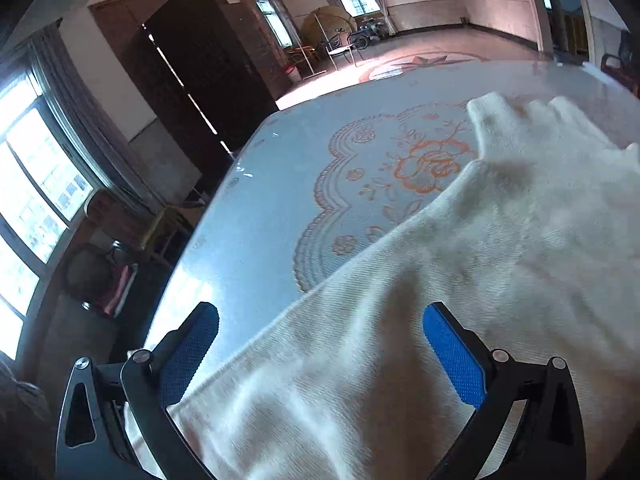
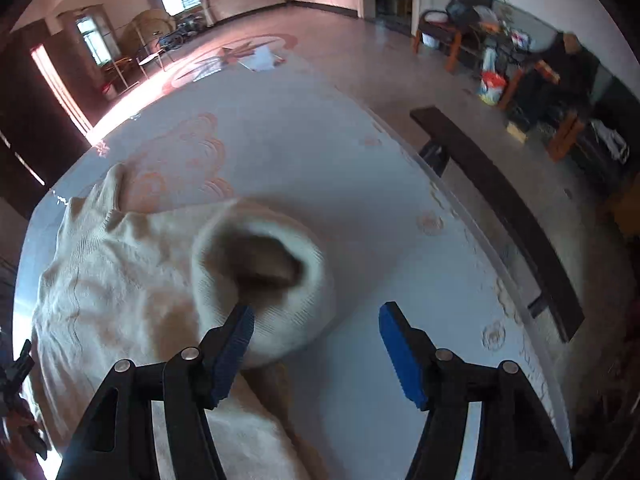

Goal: Fold clothes

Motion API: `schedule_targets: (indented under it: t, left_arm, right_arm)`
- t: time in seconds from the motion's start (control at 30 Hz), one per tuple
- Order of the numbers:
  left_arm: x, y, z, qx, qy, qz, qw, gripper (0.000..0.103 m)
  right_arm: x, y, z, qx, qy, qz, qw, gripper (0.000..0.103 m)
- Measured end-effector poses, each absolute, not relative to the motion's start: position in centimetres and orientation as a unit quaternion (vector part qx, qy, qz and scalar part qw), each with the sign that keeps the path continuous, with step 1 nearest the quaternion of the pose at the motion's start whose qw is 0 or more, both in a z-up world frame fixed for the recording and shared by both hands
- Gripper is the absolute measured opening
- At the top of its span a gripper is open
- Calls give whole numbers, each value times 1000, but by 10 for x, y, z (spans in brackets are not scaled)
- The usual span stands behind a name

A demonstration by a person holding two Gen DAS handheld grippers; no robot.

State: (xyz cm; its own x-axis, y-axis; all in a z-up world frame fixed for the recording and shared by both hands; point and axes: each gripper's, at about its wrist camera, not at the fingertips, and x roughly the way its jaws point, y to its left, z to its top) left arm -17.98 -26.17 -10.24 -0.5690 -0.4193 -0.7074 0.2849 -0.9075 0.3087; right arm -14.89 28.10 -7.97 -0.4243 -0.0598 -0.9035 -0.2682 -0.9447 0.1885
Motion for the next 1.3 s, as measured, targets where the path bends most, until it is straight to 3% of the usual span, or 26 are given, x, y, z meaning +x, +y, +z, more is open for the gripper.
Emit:
schedule_targets:
  t: [0.13,0.3,0.33,0.37,0.4,0.47,0.57,0.8,0.9,0.93,0.97,1.1,1.3]
  left_arm:
    - [-156,-208,-101,447,-46,-881,146,103]
    - [-128,-155,-124,461,-28,-877,132,103]
    - [-124,-154,-130,463,-18,-875,139,103]
    - [-120,-160,-136,452,0,-880,145,103]
    - [-116,-165,-140,445,20,-883,149,103]
    - [-111,-177,-146,444,70,-882,143,103]
    - [-108,-181,-146,445,81,-881,142,103]
    - [-106,-178,-144,444,82,-881,143,103]
    - [-109,-179,-146,445,82,-881,143,103]
    - [-113,-180,-148,445,82,-880,142,103]
    - [-114,-181,-149,445,82,-880,142,103]
    - [-116,-182,-150,445,82,-880,142,103]
    - [-113,-179,-147,445,81,-880,142,103]
  right_arm:
    - [-151,289,-128,-559,258,788,17,70]
    - [-182,265,-147,-540,289,790,-26,74]
    - [-188,260,-151,-544,297,784,-41,65]
    - [-195,254,-158,-555,302,773,-62,23]
    - [-202,250,-165,-566,298,766,-70,5]
    - [-216,243,-166,-580,263,765,-93,5]
    - [-234,243,-135,-570,122,807,-97,5]
    - [-265,268,-49,-406,-284,865,82,6]
    - [-280,278,-52,-362,-379,840,141,11]
    - [-286,281,-60,-370,-388,831,148,23]
    - [-290,285,-69,-399,-370,827,142,25]
    - [-272,308,-91,-492,-232,832,108,25]
    - [-183,269,-86,-485,-134,864,3,26]
